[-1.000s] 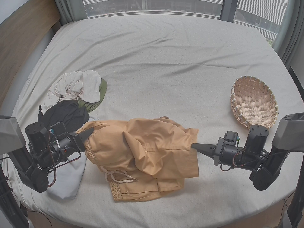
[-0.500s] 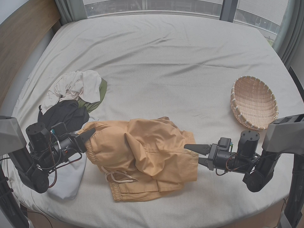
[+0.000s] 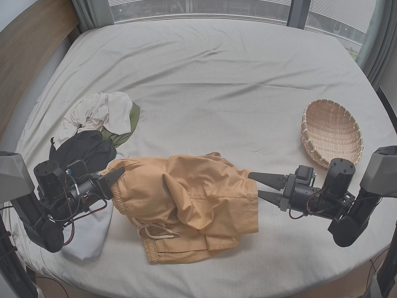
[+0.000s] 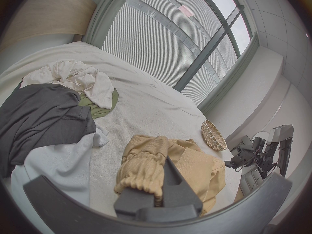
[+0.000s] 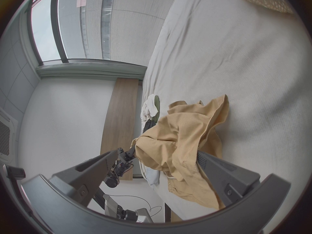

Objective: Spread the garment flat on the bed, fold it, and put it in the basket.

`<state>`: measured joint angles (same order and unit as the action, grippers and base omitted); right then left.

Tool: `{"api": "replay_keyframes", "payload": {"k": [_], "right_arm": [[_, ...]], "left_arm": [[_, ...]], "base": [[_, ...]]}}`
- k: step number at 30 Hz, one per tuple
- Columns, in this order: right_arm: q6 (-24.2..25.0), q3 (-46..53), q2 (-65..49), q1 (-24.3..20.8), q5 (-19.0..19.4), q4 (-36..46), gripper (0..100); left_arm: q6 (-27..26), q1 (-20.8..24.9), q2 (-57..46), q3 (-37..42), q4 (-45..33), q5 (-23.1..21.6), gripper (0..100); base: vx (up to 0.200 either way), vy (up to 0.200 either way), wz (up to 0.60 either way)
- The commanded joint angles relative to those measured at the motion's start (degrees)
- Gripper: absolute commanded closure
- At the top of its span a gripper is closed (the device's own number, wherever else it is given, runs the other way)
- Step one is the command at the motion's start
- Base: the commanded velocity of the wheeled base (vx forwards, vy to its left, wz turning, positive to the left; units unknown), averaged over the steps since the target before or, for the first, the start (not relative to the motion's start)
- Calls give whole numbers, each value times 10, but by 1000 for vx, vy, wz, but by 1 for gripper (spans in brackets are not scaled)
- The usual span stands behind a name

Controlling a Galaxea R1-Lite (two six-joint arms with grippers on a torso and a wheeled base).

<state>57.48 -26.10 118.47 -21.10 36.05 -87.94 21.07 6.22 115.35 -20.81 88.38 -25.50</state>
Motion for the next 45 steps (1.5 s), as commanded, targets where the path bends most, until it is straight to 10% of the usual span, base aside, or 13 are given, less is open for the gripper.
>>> {"api": "replay_keyframes", "payload": {"k": [1, 45], "right_arm": [[0, 1, -24, 0, 1, 1, 0], [-76, -44, 98, -32, 1, -4, 0]], "left_arm": [[0, -1, 0, 0, 0, 0, 100], [-1, 6, -3, 1, 0, -1, 100]], "base": [[0, 0, 0], [0, 0, 0]]}}
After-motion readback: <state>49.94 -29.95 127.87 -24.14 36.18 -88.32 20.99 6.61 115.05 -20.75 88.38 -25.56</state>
